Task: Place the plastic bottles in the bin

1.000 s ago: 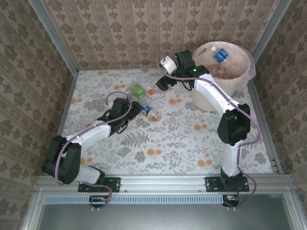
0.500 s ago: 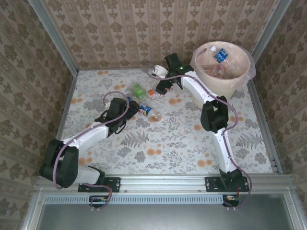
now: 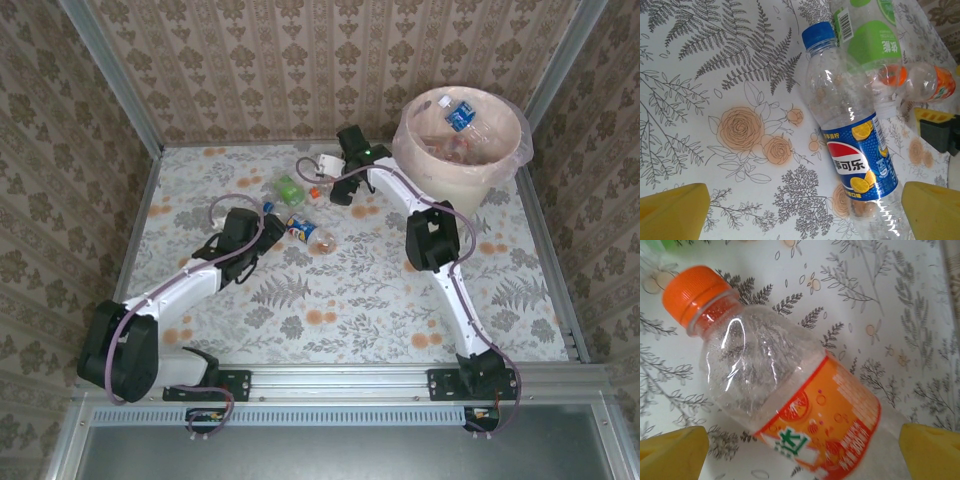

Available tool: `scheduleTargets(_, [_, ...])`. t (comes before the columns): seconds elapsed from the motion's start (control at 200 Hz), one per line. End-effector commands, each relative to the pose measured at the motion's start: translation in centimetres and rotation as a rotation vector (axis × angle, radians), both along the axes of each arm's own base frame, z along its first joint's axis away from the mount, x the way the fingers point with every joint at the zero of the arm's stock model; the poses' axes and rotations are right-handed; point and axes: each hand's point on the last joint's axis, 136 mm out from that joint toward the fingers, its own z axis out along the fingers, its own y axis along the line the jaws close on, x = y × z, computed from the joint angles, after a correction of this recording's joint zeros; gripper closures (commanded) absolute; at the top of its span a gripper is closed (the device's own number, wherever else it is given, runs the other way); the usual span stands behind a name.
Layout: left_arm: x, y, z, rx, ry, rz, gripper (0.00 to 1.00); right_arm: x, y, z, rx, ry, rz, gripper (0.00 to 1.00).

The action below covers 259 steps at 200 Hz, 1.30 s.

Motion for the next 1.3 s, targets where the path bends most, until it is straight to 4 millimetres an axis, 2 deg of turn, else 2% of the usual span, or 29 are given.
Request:
scheduleTargets(0.0, [-0.4, 2.0, -0.6, 0.056, 0.027, 0.033, 0.00, 1.6, 0.9, -0.3, -0.004, -0.065, 0.045, 0.01])
scheduleTargets(0.14, [0.0, 2.1, -0.8, 0.068, 0.040, 0.039, 0.00, 1.1, 1.7, -1.6, 0.026, -0.030, 0.079, 0.01])
scheduleTargets(0.245, [0.3, 1.7, -1.0, 0.066, 0.053, 0.025, 0.00, -0.3, 1.4, -2.3, 0.013, 0.036, 0.100, 0.04])
scheduleTargets(0.335, [0.6, 1.2, -1.4, 0.059, 0.062, 0.016, 0.00, -1.2, 1.0, -2.1, 0.018, 0.080, 0.091, 0.10])
scheduleTargets(0.405, [0.9, 0.7, -1.6, 0.046, 0.066, 0.004, 0.00, -1.3, 0.7, -1.7, 0.026, 0.095, 0.066, 0.18])
scheduleTargets(0.515, [1.1, 0.1, -1.9, 0.038, 0.073, -0.013, 0.00, -1.5, 0.6, -1.3, 0.028, 0.102, 0.049, 0.23])
scheduleTargets(0.57, [1.1, 0.0, -1.9, 0.039, 0.074, -0.016, 0.00, -1.6, 0.6, -0.8, 0.028, 0.098, 0.038, 0.29])
scheduleTargets(0.685, [1.1, -0.1, -1.6, 0.040, 0.064, -0.018, 0.00, -1.4, 0.7, 1.9, 0.068, 0.074, -0.038, 0.48])
scheduleTargets(0.775, [1.1, 0.0, -1.6, 0.039, 0.058, -0.017, 0.00, -2.1, 0.6, 3.6, 0.080, 0.078, -0.043, 0.56])
scheduleTargets(0.905, [1.1, -0.2, -1.8, 0.029, 0.057, -0.021, 0.00, -2.8, -0.1, 5.1, 0.092, 0.090, -0.070, 0.57])
scheduleTargets(1.06, [1.2, -0.5, -1.6, 0.019, 0.042, -0.028, 0.00, -4.8, -1.1, 6.6, 0.096, 0.120, -0.077, 0.54])
scheduleTargets(1.29, [1.4, -0.5, -1.6, 0.001, 0.022, -0.022, 0.00, -8.6, -2.6, 11.6, 0.185, 0.120, -0.088, 0.55])
